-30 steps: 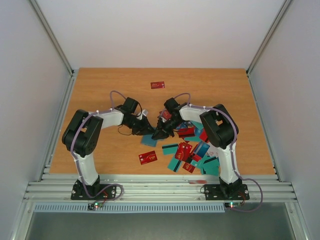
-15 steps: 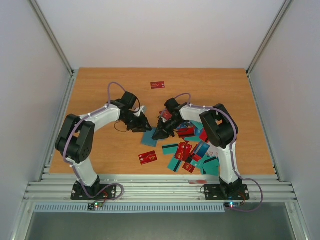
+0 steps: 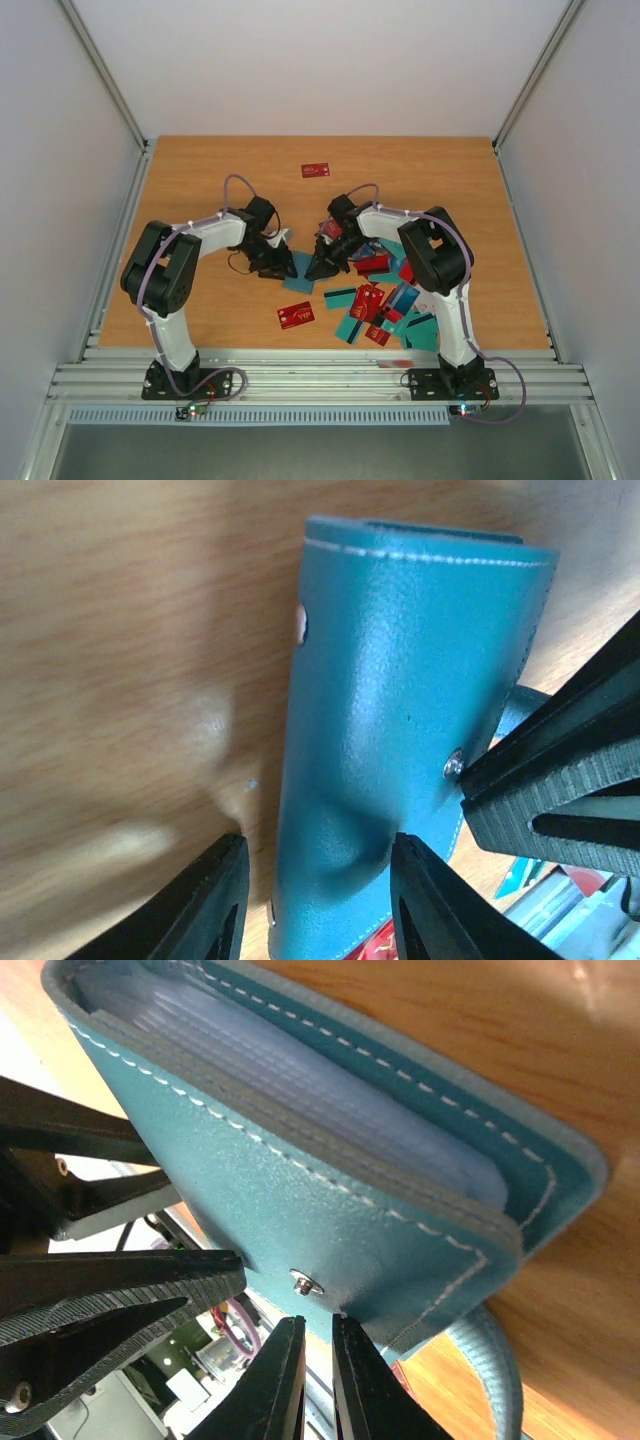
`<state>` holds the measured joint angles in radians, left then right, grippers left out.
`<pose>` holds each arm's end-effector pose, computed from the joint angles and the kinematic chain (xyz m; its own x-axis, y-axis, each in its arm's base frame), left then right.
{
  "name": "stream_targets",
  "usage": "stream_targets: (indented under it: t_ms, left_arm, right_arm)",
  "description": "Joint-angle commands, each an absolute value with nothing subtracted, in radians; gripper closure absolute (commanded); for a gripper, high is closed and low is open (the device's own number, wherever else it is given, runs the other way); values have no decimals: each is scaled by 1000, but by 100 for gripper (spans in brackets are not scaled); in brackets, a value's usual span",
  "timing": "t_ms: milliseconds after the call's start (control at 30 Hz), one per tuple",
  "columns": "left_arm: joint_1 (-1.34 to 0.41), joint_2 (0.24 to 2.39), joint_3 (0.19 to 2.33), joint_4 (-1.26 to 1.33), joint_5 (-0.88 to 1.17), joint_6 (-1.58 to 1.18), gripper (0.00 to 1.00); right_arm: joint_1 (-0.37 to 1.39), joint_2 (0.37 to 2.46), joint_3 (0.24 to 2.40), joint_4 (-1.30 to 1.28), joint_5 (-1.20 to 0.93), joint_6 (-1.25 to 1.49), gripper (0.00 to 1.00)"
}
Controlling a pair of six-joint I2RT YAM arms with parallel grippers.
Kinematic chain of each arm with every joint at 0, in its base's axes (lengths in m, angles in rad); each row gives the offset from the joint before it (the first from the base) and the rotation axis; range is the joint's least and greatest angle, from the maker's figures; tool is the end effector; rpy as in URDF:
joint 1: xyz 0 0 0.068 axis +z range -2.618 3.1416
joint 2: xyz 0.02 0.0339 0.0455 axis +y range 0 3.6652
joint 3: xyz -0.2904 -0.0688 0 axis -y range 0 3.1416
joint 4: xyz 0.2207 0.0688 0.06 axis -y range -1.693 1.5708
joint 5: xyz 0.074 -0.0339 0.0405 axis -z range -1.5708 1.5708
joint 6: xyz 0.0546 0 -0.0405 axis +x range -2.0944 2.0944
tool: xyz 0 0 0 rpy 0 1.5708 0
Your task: Put the credit cards into the card holder
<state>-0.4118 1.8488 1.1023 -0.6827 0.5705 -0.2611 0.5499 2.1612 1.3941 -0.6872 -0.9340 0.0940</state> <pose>0.2809 -0.1549 0.1682 -0.9815 0.1916 0.0017 0.1587 0.8179 -0.5530 0.3135 0.2436 0.1390 -0.8797 -0.4738 -0.0408 -0.3092 0.5048 0.8059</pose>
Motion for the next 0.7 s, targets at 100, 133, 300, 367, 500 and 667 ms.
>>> stream_targets:
  t_ms: [100,133,300,367,500,667]
  left_arm:
    - [-416,1854,1020,-559,668,-330,65]
    - [-416,1852,1006,-548,678,-344,66]
    - [-416,1822,970,-517,710,-413,68]
    - [-416,1805,964,-510,730,-434,68]
    - [-416,1776,981,-533,702,-431,66]
    - [-414,1774,1016,-539,632,-416,53]
  right_arm:
    - [544,2216,1423,-788,-772,50,89]
    - [545,2217,1428,-793,-770,47,89]
    - [544,2214,1457,-815,-760,41,89]
    - [544,2211,1468,-820,-758,40,88]
    - [545,2209,1477,-828,-758,41,88]
    - [544,2206,1469,-824,-761,47,88]
